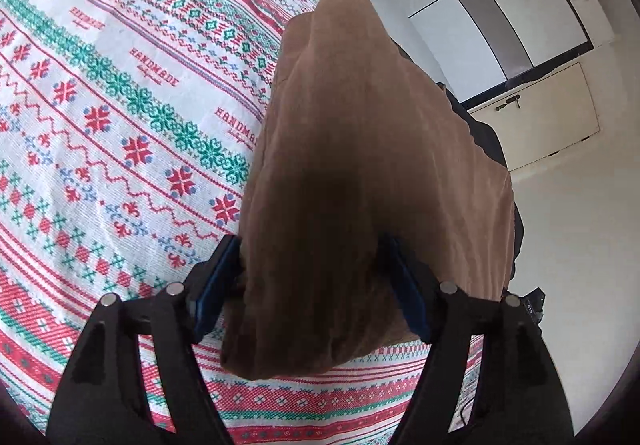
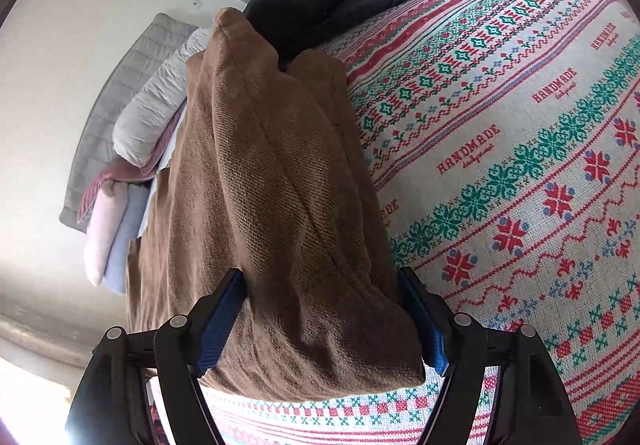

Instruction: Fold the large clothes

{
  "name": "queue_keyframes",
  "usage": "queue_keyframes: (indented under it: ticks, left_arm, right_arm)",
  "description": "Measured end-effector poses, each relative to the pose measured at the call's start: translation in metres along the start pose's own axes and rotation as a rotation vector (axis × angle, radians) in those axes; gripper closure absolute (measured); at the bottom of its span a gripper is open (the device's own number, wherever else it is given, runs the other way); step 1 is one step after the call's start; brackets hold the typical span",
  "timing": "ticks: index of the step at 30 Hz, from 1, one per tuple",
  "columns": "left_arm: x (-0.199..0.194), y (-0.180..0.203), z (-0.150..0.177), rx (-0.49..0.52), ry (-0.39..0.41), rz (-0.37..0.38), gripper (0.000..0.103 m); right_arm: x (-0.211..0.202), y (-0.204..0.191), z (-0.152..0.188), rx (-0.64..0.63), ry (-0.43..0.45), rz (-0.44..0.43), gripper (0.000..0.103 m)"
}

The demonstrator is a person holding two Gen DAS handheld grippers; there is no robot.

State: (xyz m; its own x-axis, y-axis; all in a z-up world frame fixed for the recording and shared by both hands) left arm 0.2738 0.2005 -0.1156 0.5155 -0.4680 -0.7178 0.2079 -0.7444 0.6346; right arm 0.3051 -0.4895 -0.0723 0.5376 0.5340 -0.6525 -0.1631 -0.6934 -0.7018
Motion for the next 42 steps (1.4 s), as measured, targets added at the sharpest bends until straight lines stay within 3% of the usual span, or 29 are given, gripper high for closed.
queue_keyframes:
  ticks: [3, 5, 11, 14, 18, 23, 24, 25, 26, 27, 28, 32, 34, 36, 38, 40, 42]
  left_arm:
    - [0.003, -0.004, -0.002, -0.04, 0.033, 0.041, 0.029]
    - [0.003, -0.002, -0.004, -0.048, 0.038, 0.018, 0.029]
    - [-0.01, 0.027, -0.042, 0.094, 0.139, -0.214, 0.029]
    - [-0.008, 0.047, -0.067, 0.172, 0.175, -0.254, 0.032]
    - [0.017, 0.072, -0.102, 0.277, 0.174, -0.336, 0.049]
    - [0.052, 0.084, -0.134, 0.315, 0.141, -0.41, 0.05]
    - [0.056, 0.086, -0.137, 0.319, 0.146, -0.426, 0.058]
    - [0.058, 0.087, -0.139, 0.321, 0.163, -0.448, 0.079]
    - [0.058, 0.09, -0.141, 0.323, 0.187, -0.453, 0.089]
    - [0.055, 0.093, -0.141, 0.313, 0.212, -0.428, 0.093]
    - [0.047, 0.099, -0.14, 0.309, 0.261, -0.41, 0.093]
    - [0.011, 0.122, -0.139, 0.332, 0.494, -0.342, 0.093]
    - [0.013, 0.119, -0.143, 0.347, 0.561, -0.388, 0.093]
    - [0.04, 0.102, -0.151, 0.345, 0.534, -0.49, 0.094]
    - [0.072, 0.07, -0.162, 0.274, 0.453, -0.58, 0.095]
    - [0.094, 0.034, -0.174, 0.129, 0.329, -0.609, 0.1]
    - [0.096, 0.02, -0.182, 0.064, 0.313, -0.589, 0.101]
  right_arm:
    - [0.009, -0.006, -0.005, 0.005, 0.003, 0.012, 0.024]
    - [0.014, -0.009, -0.009, 0.008, 0.01, 0.028, 0.024]
    - [0.017, -0.029, -0.036, -0.003, 0.069, 0.108, 0.024]
    - [0.017, -0.055, -0.055, -0.08, 0.12, 0.158, 0.024]
    - [0.031, -0.092, -0.08, -0.162, 0.153, 0.219, 0.024]
    - [0.061, -0.129, -0.109, -0.309, 0.199, 0.308, 0.025]
    - [0.065, -0.129, -0.113, -0.346, 0.203, 0.34, 0.027]
    - [0.073, -0.134, -0.117, -0.385, 0.206, 0.38, 0.037]
    - [0.082, -0.137, -0.12, -0.42, 0.209, 0.429, 0.05]
    - [0.089, -0.137, -0.122, -0.442, 0.208, 0.483, 0.088]
    - [0.094, -0.139, -0.123, -0.441, 0.205, 0.498, 0.094]
    - [0.065, -0.152, -0.13, -0.432, 0.439, 0.46, 0.097]
    - [0.061, -0.148, -0.137, -0.449, 0.501, 0.505, 0.098]
    - [0.076, -0.134, -0.146, -0.437, 0.481, 0.56, 0.098]
    - [0.094, -0.109, -0.152, -0.4, 0.441, 0.607, 0.098]
    - [0.111, -0.083, -0.156, -0.34, 0.385, 0.621, 0.097]
    - [0.118, -0.065, -0.16, -0.277, 0.342, 0.603, 0.096]
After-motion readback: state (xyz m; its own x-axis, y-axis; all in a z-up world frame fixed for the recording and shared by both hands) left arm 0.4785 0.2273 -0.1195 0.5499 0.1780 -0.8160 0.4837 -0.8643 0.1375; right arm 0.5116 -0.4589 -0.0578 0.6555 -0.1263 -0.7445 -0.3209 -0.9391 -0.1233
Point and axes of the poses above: each gripper's, at about its wrist camera, not at the fingertips, and x roughly the way its jaws point, y to its right, z to its underside, the point moved 3 cm from there along x, roughly the way its jaws point, and after that the axes turned 4 degrees about -z, right-handed, at the moved point
